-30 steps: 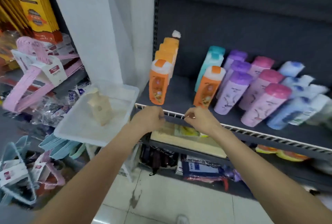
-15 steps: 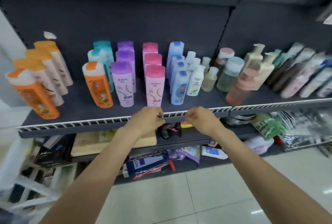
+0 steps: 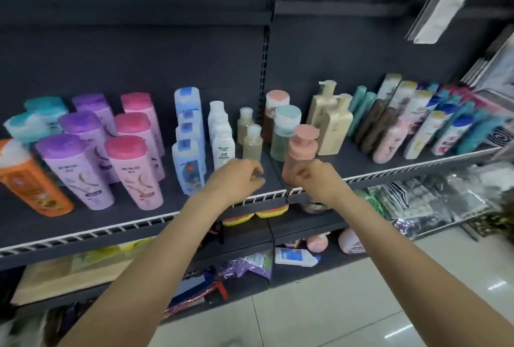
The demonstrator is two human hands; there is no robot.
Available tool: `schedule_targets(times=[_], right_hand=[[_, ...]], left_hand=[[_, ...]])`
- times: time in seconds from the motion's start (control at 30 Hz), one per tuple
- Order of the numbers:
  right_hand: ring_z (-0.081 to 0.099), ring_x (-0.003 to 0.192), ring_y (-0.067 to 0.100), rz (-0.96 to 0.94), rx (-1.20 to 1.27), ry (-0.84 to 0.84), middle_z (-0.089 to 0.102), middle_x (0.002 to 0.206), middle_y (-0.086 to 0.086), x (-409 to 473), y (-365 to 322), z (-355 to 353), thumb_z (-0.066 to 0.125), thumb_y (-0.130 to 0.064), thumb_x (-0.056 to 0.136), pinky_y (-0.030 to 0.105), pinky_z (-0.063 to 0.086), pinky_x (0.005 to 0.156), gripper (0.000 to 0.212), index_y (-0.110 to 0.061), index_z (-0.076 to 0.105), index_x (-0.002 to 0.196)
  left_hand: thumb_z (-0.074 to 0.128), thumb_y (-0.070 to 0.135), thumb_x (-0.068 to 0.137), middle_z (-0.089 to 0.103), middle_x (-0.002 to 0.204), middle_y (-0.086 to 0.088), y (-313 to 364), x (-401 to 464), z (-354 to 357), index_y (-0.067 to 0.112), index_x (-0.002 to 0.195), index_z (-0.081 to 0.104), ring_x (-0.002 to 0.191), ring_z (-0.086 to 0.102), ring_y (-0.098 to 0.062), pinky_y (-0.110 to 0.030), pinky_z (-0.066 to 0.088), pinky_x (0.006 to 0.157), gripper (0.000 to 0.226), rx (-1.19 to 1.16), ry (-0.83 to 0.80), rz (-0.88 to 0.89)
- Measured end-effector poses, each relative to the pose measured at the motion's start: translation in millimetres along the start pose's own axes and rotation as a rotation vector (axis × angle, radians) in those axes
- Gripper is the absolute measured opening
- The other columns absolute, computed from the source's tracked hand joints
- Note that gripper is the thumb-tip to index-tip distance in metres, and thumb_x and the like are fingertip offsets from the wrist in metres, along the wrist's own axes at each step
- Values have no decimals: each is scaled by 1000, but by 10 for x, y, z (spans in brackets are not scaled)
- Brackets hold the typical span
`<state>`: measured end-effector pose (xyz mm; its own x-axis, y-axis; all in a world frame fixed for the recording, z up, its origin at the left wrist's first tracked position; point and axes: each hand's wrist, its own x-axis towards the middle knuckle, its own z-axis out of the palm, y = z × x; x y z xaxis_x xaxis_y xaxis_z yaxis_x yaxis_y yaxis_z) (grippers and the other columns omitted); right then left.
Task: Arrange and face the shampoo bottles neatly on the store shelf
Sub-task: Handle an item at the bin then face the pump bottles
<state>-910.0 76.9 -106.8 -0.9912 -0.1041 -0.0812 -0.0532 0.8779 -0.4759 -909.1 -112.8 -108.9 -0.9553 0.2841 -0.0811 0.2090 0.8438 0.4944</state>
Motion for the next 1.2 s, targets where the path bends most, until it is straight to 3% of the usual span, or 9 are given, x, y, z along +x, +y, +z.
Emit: schedule_targets(times=[0.07, 0.2, 0.33, 0.4, 0.57, 0.8, 0.93, 1.03, 1.2], right_hand=[[62, 96, 34, 15, 8, 20, 69, 100, 19, 153, 146, -148, 50, -12, 89, 37, 50, 83, 23, -5, 68, 100], [61, 100, 24, -15, 63, 51, 68, 109, 9, 548, 460, -437, 53, -16, 90, 26, 46, 82, 22, -15, 69, 105], [59, 92, 20, -53, 61, 86, 68, 106, 9, 978, 717, -724, 53, -14, 91, 19, 38, 69, 23, -11, 68, 108], [60, 87, 20, -64, 75, 98, 69, 102, 11, 1195, 837, -830, 53, -13, 92, 17, 36, 63, 21, -9, 67, 107], [63, 95, 20, -83, 54, 146, 71, 100, 6, 1658, 1105, -1002, 53, -11, 90, 22, 44, 77, 19, -11, 69, 99], [46, 120, 22, -151, 10, 231, 51, 127, 7, 2090, 1498, -1122, 51, -14, 92, 30, 38, 100, 32, -12, 59, 123], [41, 123, 23, -201, -41, 233, 43, 133, 6, 2318, 1749, -1206, 53, -16, 92, 30, 39, 101, 42, -13, 49, 133], [39, 126, 24, -229, -47, 117, 40, 136, 8, 2487, 1873, -1231, 55, -19, 92, 33, 38, 104, 47, -13, 44, 138], [51, 115, 23, -310, 9, -24, 43, 132, 9, 2723, 1983, -1294, 56, -19, 93, 24, 38, 96, 47, -11, 45, 137]], left_hand=[[56, 32, 91, 65, 107, -2, 155, 250, -13, 20, 114, 61, 100, 59, -20, -38, 49, 89, 26, 8, 10, 25], [56, 32, 91, 63, 101, 2, 374, 795, -9, 23, 110, 60, 94, 59, -19, -41, 51, 85, 22, 18, 41, 64], [51, 26, 91, 62, 95, 5, 528, 1341, -16, 24, 112, 59, 86, 57, -16, -31, 48, 69, 23, 36, 85, 68], [49, 25, 90, 63, 100, 6, 615, 1585, -36, 26, 117, 57, 91, 57, -16, -33, 49, 76, 28, 41, 103, 50], [52, 31, 92, 59, 117, 1, 782, 2068, 14, 24, 120, 56, 108, 56, -23, -40, 48, 88, 29, 58, 178, 44], [50, 36, 94, 49, 131, -1, 970, 2557, 258, 21, 133, 46, 122, 43, -19, -32, 39, 94, 43, 165, 210, 59], [50, 45, 92, 38, 144, -2, 961, 2711, 367, 19, 142, 35, 132, 34, -21, -33, 33, 104, 58, 228, 237, -76], [49, 54, 89, 26, 152, -5, 952, 2738, 429, 18, 146, 27, 139, 24, -23, -36, 25, 111, 71, 289, 215, -211], [47, 57, 88, 23, 154, -5, 967, 2760, 578, 14, 143, 29, 141, 20, -24, -37, 24, 114, 73, 313, 211, -390]])
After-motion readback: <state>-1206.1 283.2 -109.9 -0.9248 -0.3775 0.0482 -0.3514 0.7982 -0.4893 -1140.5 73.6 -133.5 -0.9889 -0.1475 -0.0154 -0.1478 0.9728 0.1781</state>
